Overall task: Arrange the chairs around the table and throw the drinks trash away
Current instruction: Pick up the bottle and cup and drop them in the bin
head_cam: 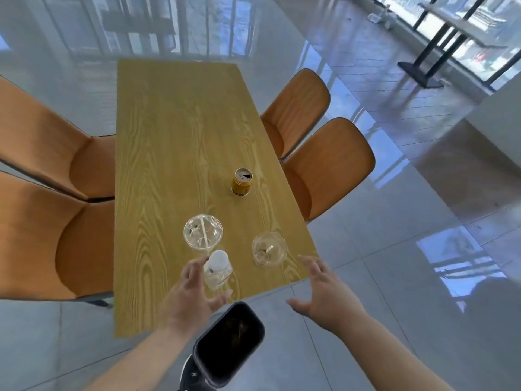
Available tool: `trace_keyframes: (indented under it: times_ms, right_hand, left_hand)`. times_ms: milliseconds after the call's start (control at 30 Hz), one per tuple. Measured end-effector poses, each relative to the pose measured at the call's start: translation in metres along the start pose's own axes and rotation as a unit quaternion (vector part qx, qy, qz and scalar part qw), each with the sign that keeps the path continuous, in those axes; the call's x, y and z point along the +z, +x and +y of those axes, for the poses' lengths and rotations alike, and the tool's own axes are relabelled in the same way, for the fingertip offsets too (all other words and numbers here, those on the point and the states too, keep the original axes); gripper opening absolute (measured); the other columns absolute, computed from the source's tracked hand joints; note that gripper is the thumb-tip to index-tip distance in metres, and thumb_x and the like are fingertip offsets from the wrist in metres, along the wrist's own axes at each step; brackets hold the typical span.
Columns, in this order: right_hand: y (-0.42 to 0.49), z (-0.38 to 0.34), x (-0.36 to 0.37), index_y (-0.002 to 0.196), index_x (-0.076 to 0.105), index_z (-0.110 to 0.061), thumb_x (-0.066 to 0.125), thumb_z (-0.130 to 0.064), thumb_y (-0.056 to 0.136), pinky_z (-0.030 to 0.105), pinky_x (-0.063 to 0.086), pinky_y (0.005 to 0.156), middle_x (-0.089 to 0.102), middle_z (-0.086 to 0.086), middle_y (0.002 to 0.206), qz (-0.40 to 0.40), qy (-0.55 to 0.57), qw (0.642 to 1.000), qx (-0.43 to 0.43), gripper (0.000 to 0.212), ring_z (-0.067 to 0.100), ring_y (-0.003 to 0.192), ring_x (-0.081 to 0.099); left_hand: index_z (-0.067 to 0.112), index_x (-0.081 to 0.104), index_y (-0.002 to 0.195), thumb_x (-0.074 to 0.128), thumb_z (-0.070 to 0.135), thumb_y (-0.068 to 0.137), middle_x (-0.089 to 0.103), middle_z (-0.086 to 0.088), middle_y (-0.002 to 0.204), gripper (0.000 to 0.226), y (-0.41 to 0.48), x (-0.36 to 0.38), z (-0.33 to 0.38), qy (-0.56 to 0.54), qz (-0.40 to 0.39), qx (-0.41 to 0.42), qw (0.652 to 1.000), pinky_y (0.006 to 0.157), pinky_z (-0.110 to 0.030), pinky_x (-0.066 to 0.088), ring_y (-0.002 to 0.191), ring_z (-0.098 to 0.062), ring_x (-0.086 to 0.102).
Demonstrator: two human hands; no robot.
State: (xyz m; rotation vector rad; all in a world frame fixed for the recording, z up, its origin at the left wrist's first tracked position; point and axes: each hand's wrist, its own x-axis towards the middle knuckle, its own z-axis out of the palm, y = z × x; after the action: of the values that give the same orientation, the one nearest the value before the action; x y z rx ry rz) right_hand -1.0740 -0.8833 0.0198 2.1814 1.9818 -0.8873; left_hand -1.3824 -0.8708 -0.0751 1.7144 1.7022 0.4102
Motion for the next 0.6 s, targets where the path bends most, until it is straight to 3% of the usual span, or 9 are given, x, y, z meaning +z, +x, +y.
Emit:
trace_keyframes:
  times_ms: [167, 300, 367, 467, 533, 600]
  right_hand:
    - [0.082, 0.003, -0.001, 0.159, -0.005, -0.042, 0.071, -0.069, 0.079, 0.047, 0.037, 0.114, 0.008, -0.004, 0.169, -0.014, -0.05, 0.992, -0.112, 0.114, 0.031, 0.147, 0.028]
    - [0.144, -0.001, 0.013, 0.154, -0.023, -0.048, 0.076, -0.067, 0.078, 0.054, 0.032, 0.116, -0.009, -0.004, 0.172, -0.088, -0.095, 0.974, -0.187, 0.126, 0.037, 0.154, 0.014]
    - [0.162, 0.0, 0.025, 0.156, -0.019, -0.047, 0.076, -0.064, 0.08, 0.056, 0.037, 0.114, -0.008, -0.003, 0.172, -0.121, -0.119, 0.961, -0.22, 0.123, 0.04, 0.153, 0.017]
    - [0.171, 0.003, 0.038, 0.16, 0.001, -0.04, 0.079, -0.052, 0.081, 0.051, 0.05, 0.102, 0.01, 0.005, 0.167, -0.121, -0.121, 0.956, -0.24, 0.111, 0.04, 0.14, 0.036]
    - [0.162, 0.007, 0.043, 0.157, 0.011, -0.037, 0.079, -0.046, 0.078, 0.048, 0.053, 0.095, 0.023, 0.006, 0.156, -0.107, -0.086, 0.962, -0.238, 0.105, 0.038, 0.127, 0.046]
    - [0.136, 0.012, 0.05, 0.153, 0.016, -0.037, 0.077, -0.046, 0.076, 0.046, 0.054, 0.089, 0.032, 0.003, 0.145, -0.105, -0.066, 0.959, -0.255, 0.099, 0.035, 0.118, 0.051]
  left_hand:
    - [0.033, 0.031, 0.139, 0.068, 0.08, 0.071, 0.045, 0.01, 0.135, 0.09, 0.02, 0.031, 0.015, 0.024, 0.056, -0.074, 0.995, 0.061, -0.044, 0.058, 0.089, -0.021, 0.065]
    - [0.041, 0.05, 0.132, 0.07, 0.075, 0.074, 0.059, 0.01, 0.128, 0.07, 0.026, 0.054, 0.03, 0.018, 0.111, -0.164, 0.98, 0.079, -0.041, 0.056, 0.1, -0.018, 0.065]
    - [0.058, 0.051, 0.117, 0.074, 0.076, 0.069, 0.064, 0.019, 0.111, 0.056, 0.017, 0.063, 0.034, -0.037, 0.154, -0.203, 0.966, 0.073, -0.036, 0.053, 0.092, -0.007, 0.063]
    - [0.075, 0.041, 0.098, 0.073, 0.081, 0.061, 0.06, 0.029, 0.083, 0.049, -0.006, 0.072, 0.041, -0.049, 0.19, -0.245, 0.949, 0.056, -0.022, 0.04, 0.07, 0.005, 0.054]
    - [0.076, 0.042, 0.098, 0.078, 0.075, 0.061, 0.061, 0.035, 0.081, 0.052, -0.03, 0.078, 0.046, -0.044, 0.193, -0.27, 0.942, 0.056, -0.017, 0.036, 0.068, 0.009, 0.056]
    - [0.064, 0.049, 0.106, 0.079, 0.074, 0.061, 0.062, 0.035, 0.088, 0.055, -0.056, 0.085, 0.049, -0.065, 0.162, -0.306, 0.936, 0.063, -0.024, 0.042, 0.08, 0.005, 0.06]
